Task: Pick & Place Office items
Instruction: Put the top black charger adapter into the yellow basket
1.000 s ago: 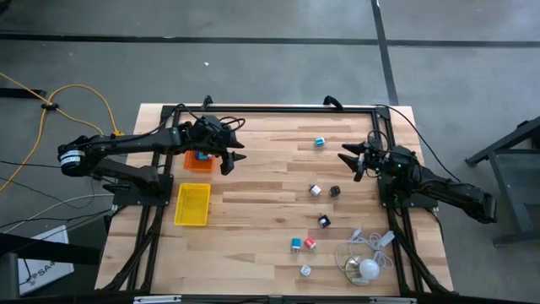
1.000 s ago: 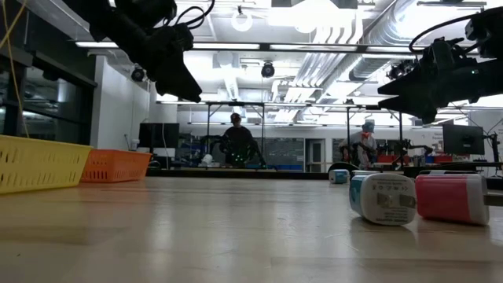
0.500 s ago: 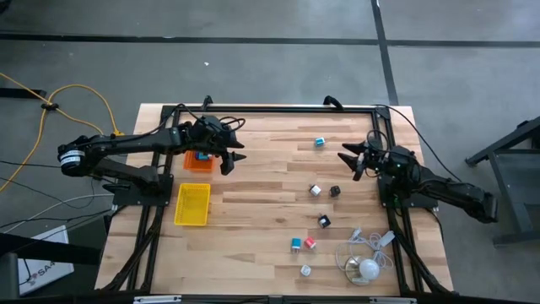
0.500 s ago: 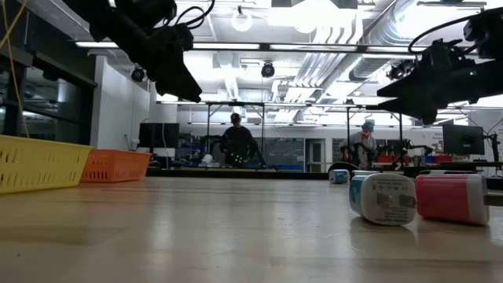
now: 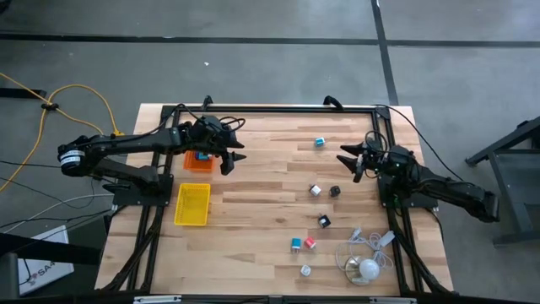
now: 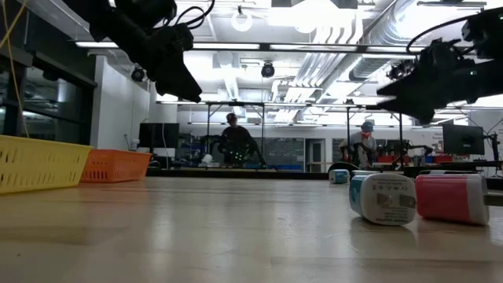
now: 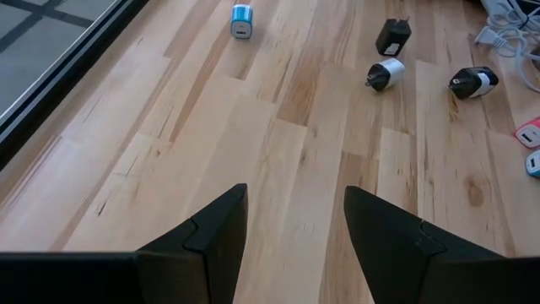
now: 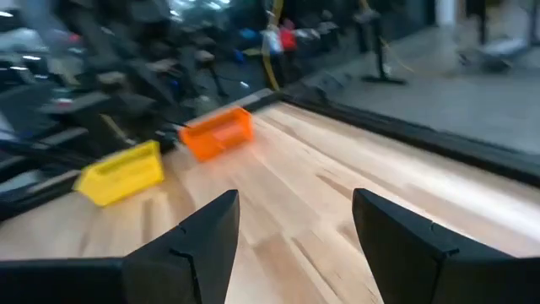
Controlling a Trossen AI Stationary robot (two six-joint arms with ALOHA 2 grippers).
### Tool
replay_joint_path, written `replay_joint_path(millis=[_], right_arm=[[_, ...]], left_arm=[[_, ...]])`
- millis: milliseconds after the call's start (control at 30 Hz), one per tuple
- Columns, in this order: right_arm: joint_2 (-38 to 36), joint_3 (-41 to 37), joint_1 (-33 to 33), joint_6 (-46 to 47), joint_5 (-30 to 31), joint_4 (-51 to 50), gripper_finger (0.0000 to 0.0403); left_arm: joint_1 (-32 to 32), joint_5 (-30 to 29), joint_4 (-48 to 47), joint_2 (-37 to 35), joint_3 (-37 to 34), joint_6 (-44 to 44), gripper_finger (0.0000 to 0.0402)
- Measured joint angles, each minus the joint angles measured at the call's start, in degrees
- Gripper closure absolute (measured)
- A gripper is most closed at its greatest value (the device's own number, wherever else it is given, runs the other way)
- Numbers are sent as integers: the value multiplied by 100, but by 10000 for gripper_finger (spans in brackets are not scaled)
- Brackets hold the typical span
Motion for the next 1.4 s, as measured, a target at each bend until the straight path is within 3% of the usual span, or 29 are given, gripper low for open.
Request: replay_joint_path(millis=[267, 733, 1000, 1400], right_arm=[[2, 227, 2, -530, -746, 419, 184], [587, 482, 475, -1007, -911, 279, 184], [1707, 1339, 933, -1523, -214, -228, 184], [3395, 2962, 1583, -1799, 431, -2095, 184]], left_arm=[[0, 1, 0, 0, 0, 4, 211], [0, 2, 0, 0, -2, 4, 211], [0, 2, 2, 0, -2, 2, 211], [-2, 2, 1, 0, -2, 3, 211]])
